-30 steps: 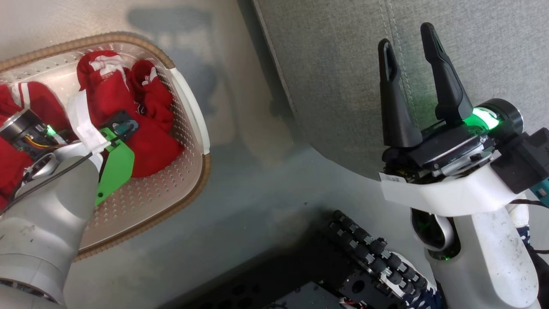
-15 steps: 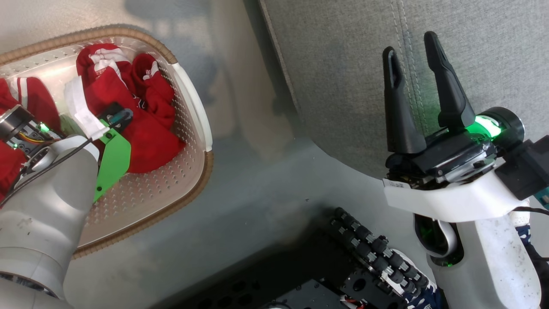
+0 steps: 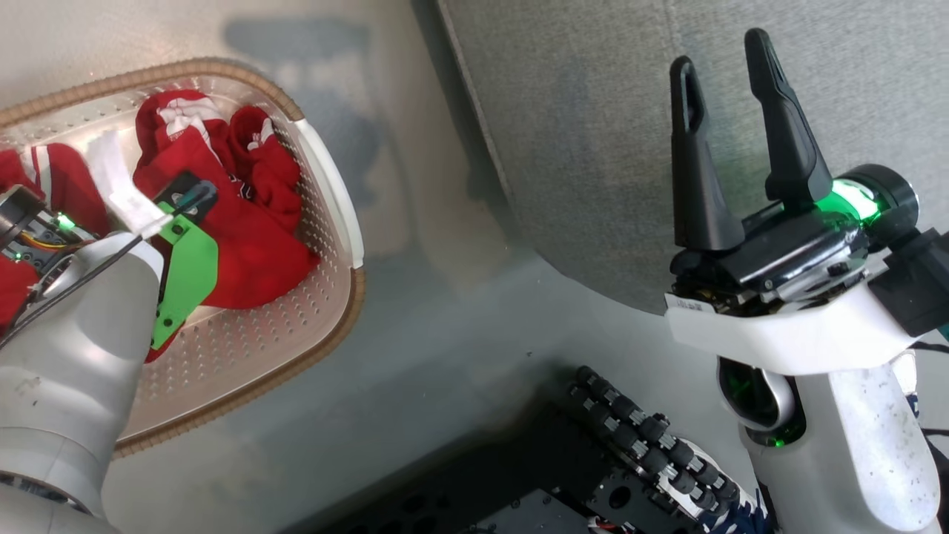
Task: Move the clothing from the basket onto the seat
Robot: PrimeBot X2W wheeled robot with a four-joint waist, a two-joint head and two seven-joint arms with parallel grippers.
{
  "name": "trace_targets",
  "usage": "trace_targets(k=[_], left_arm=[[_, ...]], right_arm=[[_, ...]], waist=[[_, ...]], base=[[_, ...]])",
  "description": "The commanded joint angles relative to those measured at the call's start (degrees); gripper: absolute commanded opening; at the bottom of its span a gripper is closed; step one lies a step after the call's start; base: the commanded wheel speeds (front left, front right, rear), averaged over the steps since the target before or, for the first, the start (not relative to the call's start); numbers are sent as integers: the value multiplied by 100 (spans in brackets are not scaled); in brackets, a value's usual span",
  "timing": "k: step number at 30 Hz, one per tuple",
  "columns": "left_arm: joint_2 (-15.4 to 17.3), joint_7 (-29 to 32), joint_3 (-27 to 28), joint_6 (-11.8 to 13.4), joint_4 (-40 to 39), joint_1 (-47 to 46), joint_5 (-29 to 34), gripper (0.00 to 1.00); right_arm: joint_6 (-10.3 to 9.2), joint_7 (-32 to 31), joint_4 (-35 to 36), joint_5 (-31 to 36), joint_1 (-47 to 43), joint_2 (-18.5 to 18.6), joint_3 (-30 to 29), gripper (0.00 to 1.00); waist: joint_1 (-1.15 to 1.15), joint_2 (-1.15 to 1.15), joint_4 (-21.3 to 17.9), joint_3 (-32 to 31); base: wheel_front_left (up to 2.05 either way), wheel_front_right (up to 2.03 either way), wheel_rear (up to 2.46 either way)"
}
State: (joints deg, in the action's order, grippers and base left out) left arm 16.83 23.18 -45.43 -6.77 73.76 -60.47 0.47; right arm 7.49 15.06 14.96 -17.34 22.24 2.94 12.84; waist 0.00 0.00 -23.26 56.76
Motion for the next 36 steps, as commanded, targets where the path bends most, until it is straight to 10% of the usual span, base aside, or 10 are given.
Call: trace_targets(k=[1, 19, 36], left_arm=[[69, -24, 37, 61, 8, 24, -59, 0], [-402, -1155, 263, 632, -46, 876, -611, 0], [-789, -3485, 926, 1110, -485, 1641, -1460, 0]], right_arm=[[1, 18, -9, 38, 113, -4, 21, 100], [0, 18, -304, 322, 18, 174, 212, 100], [1, 18, -576, 614, -769, 288, 85, 100]], waist=[[0, 0, -68, -117], [0, 0, 469, -1945], [0, 0, 1370, -3677]], base=[[0, 0, 0], [0, 0, 0], [0, 0, 0]])
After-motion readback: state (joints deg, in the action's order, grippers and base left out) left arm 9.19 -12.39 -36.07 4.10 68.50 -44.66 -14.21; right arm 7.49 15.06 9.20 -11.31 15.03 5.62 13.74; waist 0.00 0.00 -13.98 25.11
